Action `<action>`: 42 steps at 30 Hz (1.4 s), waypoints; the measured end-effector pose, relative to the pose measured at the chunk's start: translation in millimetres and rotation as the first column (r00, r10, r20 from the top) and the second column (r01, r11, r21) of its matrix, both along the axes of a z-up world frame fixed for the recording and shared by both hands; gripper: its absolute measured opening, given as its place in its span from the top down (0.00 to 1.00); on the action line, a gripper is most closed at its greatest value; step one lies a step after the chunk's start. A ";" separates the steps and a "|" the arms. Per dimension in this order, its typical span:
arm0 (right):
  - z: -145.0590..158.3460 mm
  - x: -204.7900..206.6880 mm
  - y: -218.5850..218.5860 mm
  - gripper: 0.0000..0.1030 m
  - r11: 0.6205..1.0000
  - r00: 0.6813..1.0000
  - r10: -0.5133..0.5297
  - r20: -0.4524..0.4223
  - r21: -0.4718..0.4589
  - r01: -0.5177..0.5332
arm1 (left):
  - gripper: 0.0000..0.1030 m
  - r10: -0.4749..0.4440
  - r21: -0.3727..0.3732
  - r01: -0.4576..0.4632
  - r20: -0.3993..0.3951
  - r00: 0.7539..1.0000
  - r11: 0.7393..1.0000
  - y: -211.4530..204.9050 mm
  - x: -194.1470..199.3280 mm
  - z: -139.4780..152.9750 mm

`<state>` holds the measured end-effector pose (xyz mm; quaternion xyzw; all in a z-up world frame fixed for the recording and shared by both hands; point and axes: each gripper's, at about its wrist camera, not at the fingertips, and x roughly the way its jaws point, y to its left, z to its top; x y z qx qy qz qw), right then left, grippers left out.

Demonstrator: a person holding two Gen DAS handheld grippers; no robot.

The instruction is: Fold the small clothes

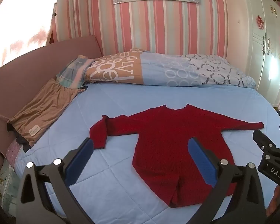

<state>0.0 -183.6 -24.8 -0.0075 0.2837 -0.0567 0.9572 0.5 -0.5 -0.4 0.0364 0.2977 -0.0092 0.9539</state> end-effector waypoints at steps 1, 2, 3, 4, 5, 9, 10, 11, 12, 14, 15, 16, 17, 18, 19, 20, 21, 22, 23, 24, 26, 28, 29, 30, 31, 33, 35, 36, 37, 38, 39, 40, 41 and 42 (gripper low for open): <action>0.1 -0.3 0.1 0.03 1.000 1.000 -0.001 0.004 0.000 0.001 | 0.02 0.001 -0.006 -0.001 0.003 1.000 1.000 0.5 -0.2 0.2; 0.2 -0.3 0.4 0.03 1.000 1.000 -0.001 0.004 -0.001 0.001 | 0.02 0.002 -0.006 -0.002 0.004 1.000 1.000 0.7 -0.2 0.3; 0.3 -0.2 0.8 0.03 1.000 1.000 -0.001 0.005 -0.003 0.001 | 0.02 0.003 -0.007 -0.003 0.004 1.000 1.000 1.1 -0.2 0.4; 0.4 -0.1 1.2 0.03 1.000 1.000 -0.002 0.005 -0.005 0.002 | 0.02 0.002 -0.009 -0.002 0.003 1.000 1.000 1.7 -0.1 0.6; 0.2 -0.5 0.2 0.03 1.000 1.000 -0.001 0.008 0.002 0.001 | 0.02 0.002 -0.011 -0.002 0.002 1.000 1.000 2.4 0.0 0.9; 0.8 -2.2 1.3 0.03 1.000 1.000 -0.003 0.009 0.004 0.003 | 0.02 -0.001 -0.001 0.001 0.001 1.000 1.000 0.0 -0.6 0.3; 0.9 -2.3 1.8 0.03 1.000 1.000 -0.003 0.009 0.003 0.003 | 0.02 -0.001 -0.001 0.001 0.002 1.000 1.000 0.2 -0.8 0.4; 1.0 -2.4 2.4 0.03 1.000 1.000 -0.003 0.009 0.002 0.003 | 0.02 0.000 -0.001 0.000 0.002 1.000 1.000 0.5 -1.0 0.5; 1.0 -2.6 3.0 0.03 1.000 1.000 -0.003 0.010 0.001 0.003 | 0.02 0.001 -0.003 -0.001 0.002 1.000 1.000 1.0 -1.2 0.6; 1.3 -1.8 2.7 0.03 1.000 1.000 -0.003 0.011 0.001 0.003 | 0.02 -0.002 0.001 0.002 0.000 1.000 1.000 -0.4 -0.5 0.3; 2.2 0.4 -1.1 0.03 1.000 1.000 -0.003 0.010 0.002 0.003 | 0.02 -0.002 0.000 0.002 -0.001 1.000 1.000 -0.7 -0.5 0.3; 2.4 -1.0 -0.5 0.03 1.000 1.000 -0.004 0.013 0.002 0.004 | 0.02 -0.002 0.000 0.002 0.000 1.000 1.000 -0.2 -0.7 0.4; 1.7 -1.2 0.0 0.03 1.000 1.000 -0.005 0.015 0.000 0.005 | 0.02 -0.002 0.000 0.002 0.000 1.000 1.000 -0.4 -1.1 0.6; 1.9 -1.4 -0.4 0.03 1.000 1.000 -0.006 0.015 0.000 0.006 | 0.02 -0.002 0.001 0.002 0.000 1.000 1.000 -0.2 -0.6 0.4; 1.6 -2.5 -0.8 0.03 1.000 1.000 -0.009 0.015 0.000 0.009 | 0.02 -0.002 0.001 0.002 0.000 1.000 1.000 -0.2 -0.5 0.4; 3.5 -2.0 1.3 0.03 1.000 1.000 -0.011 0.014 -0.001 0.011 | 0.02 -0.002 0.001 0.002 0.000 1.000 1.000 -0.2 -0.5 0.4; 3.9 -2.8 1.5 0.03 1.000 1.000 -0.011 0.013 -0.001 0.011 | 0.02 -0.002 0.000 0.002 0.000 1.000 1.000 -0.2 -0.7 0.4; 4.2 -2.8 1.2 0.03 1.000 1.000 -0.011 0.013 -0.001 0.011 | 0.02 -0.002 -0.001 0.002 0.001 1.000 1.000 -0.1 -0.8 0.5; 4.1 -2.9 1.0 0.03 1.000 1.000 -0.010 0.014 -0.001 0.010 | 0.02 -0.002 -0.001 0.002 0.001 1.000 1.000 -0.2 -1.2 0.7; 4.3 -2.3 1.1 0.03 1.000 1.000 -0.010 0.013 -0.003 0.010 | 0.02 -0.002 0.000 0.002 0.001 1.000 1.000 -0.3 -1.7 1.1; 4.1 -2.6 0.4 0.03 1.000 1.000 -0.010 0.013 0.000 0.010 | 0.02 -0.004 -0.002 0.004 0.000 1.000 1.000 -0.1 -1.1 0.7; 4.2 -2.5 0.5 0.03 1.000 1.000 -0.009 0.014 -0.001 0.009 | 0.02 -0.004 -0.005 0.004 0.000 1.000 1.000 -0.5 1.0 0.1; 4.5 -2.6 0.4 0.03 1.000 1.000 -0.009 0.015 -0.003 0.009 | 0.02 -0.003 -0.005 0.003 0.000 1.000 1.000 -0.8 0.8 -0.1; 5.0 -2.4 0.3 0.03 1.000 1.000 -0.009 0.016 -0.006 0.009 | 0.02 -0.004 -0.004 0.004 -0.001 1.000 1.000 -0.8 0.8 -0.1; 4.2 -2.1 1.5 0.03 1.000 1.000 -0.009 0.017 -0.009 0.009 | 0.02 -0.004 -0.004 0.004 0.000 1.000 1.000 -1.0 0.8 -0.2; 4.5 -1.6 1.1 0.03 1.000 1.000 -0.009 0.018 -0.011 0.009 | 0.02 -0.005 -0.004 0.005 0.000 1.000 1.000 -1.0 0.9 -0.1; 5.6 -1.7 1.4 0.03 1.000 1.000 -0.008 0.018 -0.011 0.008 | 0.02 -0.005 -0.003 0.005 0.000 1.000 1.000 -1.7 1.0 -1.6; 5.7 -1.4 1.2 0.03 1.000 1.000 -0.010 0.019 -0.013 0.010 | 0.02 -0.005 -0.004 0.005 0.001 1.000 1.000 -1.7 0.9 -1.6; 6.9 -1.7 2.7 0.03 1.000 1.000 -0.011 0.020 -0.016 0.011 | 0.02 -0.006 -0.004 0.006 0.001 1.000 1.000 -3.6 0.6 -0.8; 8.5 -2.5 2.9 0.03 1.000 1.000 -0.010 0.020 -0.017 0.010 | 0.02 -0.006 -0.005 0.006 0.000 1.000 1.000 -3.6 0.6 -0.7; 8.8 -2.2 3.2 0.03 1.000 1.000 -0.009 0.019 -0.017 0.010 | 0.02 -0.008 -0.006 0.008 0.000 1.000 1.000 -3.9 0.4 -0.7; 8.3 -2.6 3.2 0.03 1.000 1.000 -0.010 0.021 -0.016 0.010 | 0.02 -0.007 -0.006 0.007 0.001 1.000 1.000 -4.7 -0.3 -1.0; 8.2 -2.5 3.3 0.03 1.000 1.000 -0.010 0.021 -0.017 0.011 | 0.02 -0.005 -0.005 0.005 0.001 1.000 1.000 -5.4 -0.9 -1.0; 7.9 -2.8 3.1 0.03 1.000 1.000 -0.010 0.021 -0.017 0.011 | 0.02 -0.007 -0.005 0.007 0.001 1.000 1.000 -5.0 -0.7 -1.0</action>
